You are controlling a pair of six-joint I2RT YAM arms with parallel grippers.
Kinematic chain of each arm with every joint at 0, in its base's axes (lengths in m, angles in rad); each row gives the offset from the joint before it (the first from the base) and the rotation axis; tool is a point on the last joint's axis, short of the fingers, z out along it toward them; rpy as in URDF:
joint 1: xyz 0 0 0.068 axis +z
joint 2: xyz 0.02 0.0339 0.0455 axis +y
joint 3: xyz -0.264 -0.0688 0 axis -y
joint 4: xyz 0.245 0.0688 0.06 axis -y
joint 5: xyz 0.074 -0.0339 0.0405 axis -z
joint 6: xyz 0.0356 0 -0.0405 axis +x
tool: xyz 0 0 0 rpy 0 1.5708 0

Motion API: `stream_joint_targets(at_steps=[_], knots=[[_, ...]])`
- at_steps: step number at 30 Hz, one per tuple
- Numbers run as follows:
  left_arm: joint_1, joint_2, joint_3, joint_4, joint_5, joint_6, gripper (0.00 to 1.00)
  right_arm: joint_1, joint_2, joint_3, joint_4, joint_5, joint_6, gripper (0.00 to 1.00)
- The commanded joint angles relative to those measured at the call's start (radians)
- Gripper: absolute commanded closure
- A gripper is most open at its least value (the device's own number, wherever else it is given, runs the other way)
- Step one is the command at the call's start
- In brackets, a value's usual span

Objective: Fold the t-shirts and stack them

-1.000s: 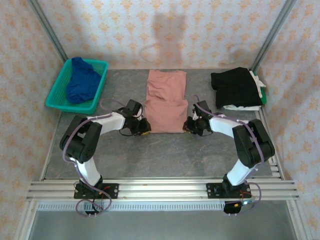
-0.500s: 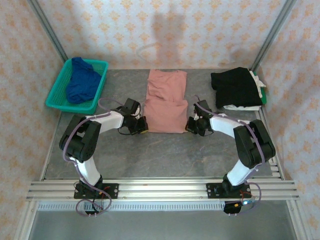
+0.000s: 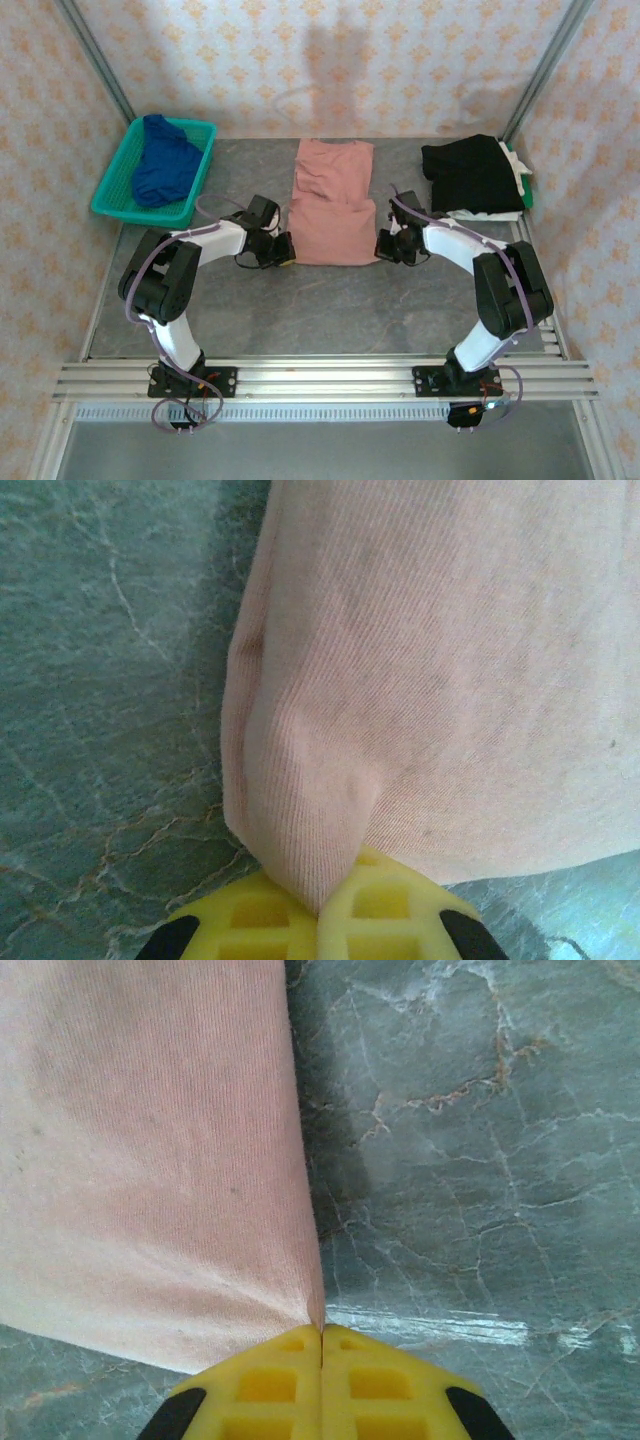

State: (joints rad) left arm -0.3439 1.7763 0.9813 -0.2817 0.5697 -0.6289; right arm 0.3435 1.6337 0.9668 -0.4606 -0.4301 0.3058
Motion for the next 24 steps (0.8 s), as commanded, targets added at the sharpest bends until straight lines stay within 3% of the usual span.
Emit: stream_joint_targets(at_steps=[1,4,6,8,12,14,17,21,24], knots=[[0.013,0.005,0.019,-0.034,0.005,0.021,1.00,-0.005,-0.037,-0.009,-0.057,0.045,-0.039,0.88],[0.006,-0.009,0.006,-0.037,0.009,0.018,1.00,-0.005,-0.046,0.011,-0.087,0.076,-0.009,0.87],[-0.006,-0.023,-0.008,-0.049,-0.007,0.017,0.93,-0.006,-0.064,0.024,-0.088,0.087,0.025,0.85],[-0.029,-0.037,-0.024,-0.054,-0.011,0.013,0.91,-0.004,-0.072,0.041,-0.067,0.071,0.074,0.74],[-0.046,-0.079,-0.055,-0.057,-0.021,-0.007,0.72,0.057,-0.063,0.065,-0.015,0.071,0.103,0.68],[-0.044,-0.110,-0.053,-0.088,-0.054,-0.005,0.55,0.102,-0.038,0.075,0.001,0.085,0.121,0.64],[-0.029,-0.145,-0.045,-0.117,-0.077,-0.006,0.46,0.129,-0.004,0.069,0.003,0.133,0.164,0.54],[-0.020,-0.146,-0.026,-0.127,-0.115,-0.002,0.40,0.137,-0.007,0.024,0.010,0.197,0.202,0.39],[-0.020,-0.090,-0.010,-0.100,-0.090,0.000,0.40,0.144,0.000,-0.016,0.069,0.170,0.234,0.34]])
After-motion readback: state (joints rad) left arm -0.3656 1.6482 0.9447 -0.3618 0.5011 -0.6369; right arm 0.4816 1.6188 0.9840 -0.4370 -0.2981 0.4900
